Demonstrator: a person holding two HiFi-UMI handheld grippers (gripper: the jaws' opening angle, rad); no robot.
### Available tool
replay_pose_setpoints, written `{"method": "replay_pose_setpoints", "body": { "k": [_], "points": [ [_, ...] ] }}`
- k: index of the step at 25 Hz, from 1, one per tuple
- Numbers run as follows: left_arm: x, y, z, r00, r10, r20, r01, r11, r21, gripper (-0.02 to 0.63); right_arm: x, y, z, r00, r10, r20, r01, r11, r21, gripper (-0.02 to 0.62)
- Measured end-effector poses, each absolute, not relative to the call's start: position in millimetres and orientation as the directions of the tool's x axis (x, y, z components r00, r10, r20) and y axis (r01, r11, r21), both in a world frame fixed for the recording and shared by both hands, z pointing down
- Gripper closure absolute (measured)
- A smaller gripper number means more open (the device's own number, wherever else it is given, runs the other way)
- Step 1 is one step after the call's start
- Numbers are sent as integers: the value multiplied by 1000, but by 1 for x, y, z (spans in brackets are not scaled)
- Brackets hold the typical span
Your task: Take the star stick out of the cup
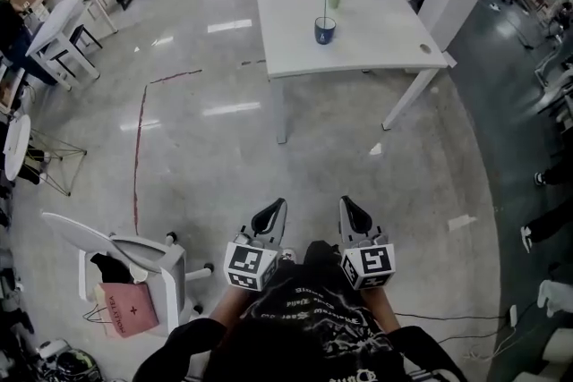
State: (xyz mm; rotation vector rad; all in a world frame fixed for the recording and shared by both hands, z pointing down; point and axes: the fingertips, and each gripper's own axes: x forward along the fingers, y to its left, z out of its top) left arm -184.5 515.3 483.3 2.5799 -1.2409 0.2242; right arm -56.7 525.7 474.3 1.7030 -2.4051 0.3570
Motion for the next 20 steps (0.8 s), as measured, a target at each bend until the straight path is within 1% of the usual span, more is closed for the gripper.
{"method": "replay_pose_setpoints", "body": {
  "k": [6, 10, 15, 20],
  "points": [
    [-206, 489, 487, 623, -735, 267, -782, -589, 204, 586, -73, 502, 480, -316, -899, 304, -948, 294, -119, 586],
    [-204, 460, 490, 608, -745, 276, -794, -572, 206, 584, -71, 465, 480, -340, -892, 298, -940, 320, -115, 587],
    [-184, 410, 500, 594, -745, 302, -804, -563, 192, 584, -58, 409, 491, -373, -874, 310, -928, 350, -131, 588],
    [-141, 343, 497, 579, -756, 306, -815, -550, 183, 585, -19, 335, 492, -411, -859, 305, -912, 387, -137, 587]
  ]
}}
